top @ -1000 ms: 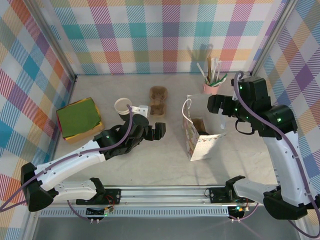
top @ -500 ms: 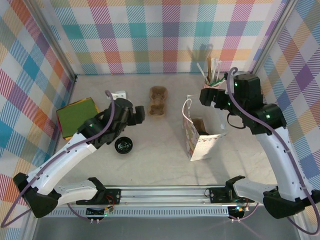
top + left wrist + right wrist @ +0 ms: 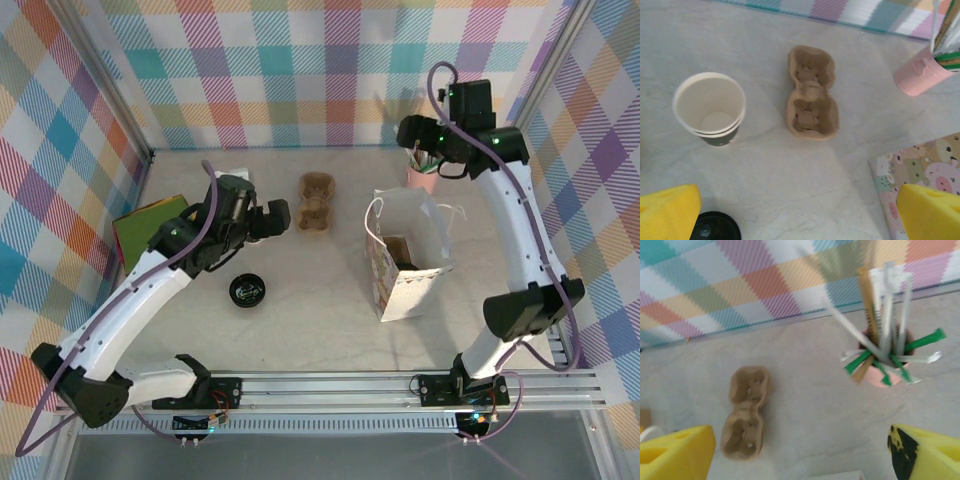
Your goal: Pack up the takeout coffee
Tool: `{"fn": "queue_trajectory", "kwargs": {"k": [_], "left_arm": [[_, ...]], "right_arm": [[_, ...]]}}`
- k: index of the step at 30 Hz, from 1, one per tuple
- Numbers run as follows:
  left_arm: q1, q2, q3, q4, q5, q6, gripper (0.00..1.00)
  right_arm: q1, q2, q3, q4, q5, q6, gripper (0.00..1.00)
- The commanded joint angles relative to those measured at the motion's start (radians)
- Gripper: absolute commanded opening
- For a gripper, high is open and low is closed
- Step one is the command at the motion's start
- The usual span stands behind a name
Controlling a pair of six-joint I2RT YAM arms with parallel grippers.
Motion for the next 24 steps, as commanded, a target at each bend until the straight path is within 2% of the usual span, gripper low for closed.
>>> {"fn": "queue_trajectory", "kwargs": {"k": [1,7,15,17,24], "left_arm": [[0.003,0.059,0.042,0.021,0.096,0.019,1.0],[-0.006,0.131,0.091,0.043,0.148,-0.016,1.0],[-0.01,0.171,0.127,0.038,0.131,-0.036,1.0],[-0.012,0.184,0.138,0.03,0.127,-0.037,1.0],[-0.013,0.212,0.14,0.037,0.126,-0.042,1.0]], "right_arm": [[-0.066,0.034,0.044,-0.044,-0.022,0.009,0.82],[-0.213,0.142,0.05,-0.031,-0.143,0.031,0.61],[-0.245,0.294,0.139,-0.061,-0.127,-0.004,0.57],[-0.256,0.314,0.141,-0.057,-0.115,-0.009,0.52],[-0.288,0.378,0.176,-0.055,-0.145,-0.02,0.49]]}}
